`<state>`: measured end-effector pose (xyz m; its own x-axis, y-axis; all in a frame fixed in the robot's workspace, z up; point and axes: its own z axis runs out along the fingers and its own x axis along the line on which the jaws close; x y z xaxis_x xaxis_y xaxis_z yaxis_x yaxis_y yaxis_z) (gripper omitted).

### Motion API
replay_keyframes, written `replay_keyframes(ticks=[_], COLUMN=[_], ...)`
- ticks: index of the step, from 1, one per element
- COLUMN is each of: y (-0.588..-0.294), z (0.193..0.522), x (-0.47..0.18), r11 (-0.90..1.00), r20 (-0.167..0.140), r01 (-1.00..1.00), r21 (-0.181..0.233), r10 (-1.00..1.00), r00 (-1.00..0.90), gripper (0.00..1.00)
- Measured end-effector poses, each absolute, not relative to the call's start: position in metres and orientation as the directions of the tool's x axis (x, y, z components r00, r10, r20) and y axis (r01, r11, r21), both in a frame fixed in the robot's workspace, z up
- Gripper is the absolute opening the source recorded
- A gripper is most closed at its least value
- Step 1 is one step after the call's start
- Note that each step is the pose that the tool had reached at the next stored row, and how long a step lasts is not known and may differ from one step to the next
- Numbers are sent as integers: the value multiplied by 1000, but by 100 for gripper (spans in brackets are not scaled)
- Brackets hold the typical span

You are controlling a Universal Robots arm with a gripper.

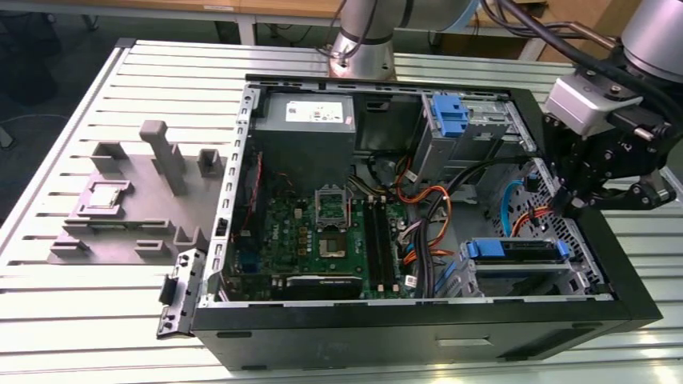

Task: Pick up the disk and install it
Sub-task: 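Insert the first disk wire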

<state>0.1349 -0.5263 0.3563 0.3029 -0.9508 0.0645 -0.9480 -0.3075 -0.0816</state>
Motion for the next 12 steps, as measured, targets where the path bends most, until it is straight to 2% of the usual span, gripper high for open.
replay_keyframes(ticks=[1, 7, 8, 12], y=[-525, -520, -520, -520], z=[356, 356, 356, 356], x=[136, 141, 141, 142], r11=[-308, -310, -314, -334], r20=[65, 68, 68, 68], r01=[-948, -947, -946, -939], r21=[-81, -80, -80, -81], r10=[-951, -950, -949, -942], r00=[303, 306, 309, 329], gripper=[17, 18, 25, 25])
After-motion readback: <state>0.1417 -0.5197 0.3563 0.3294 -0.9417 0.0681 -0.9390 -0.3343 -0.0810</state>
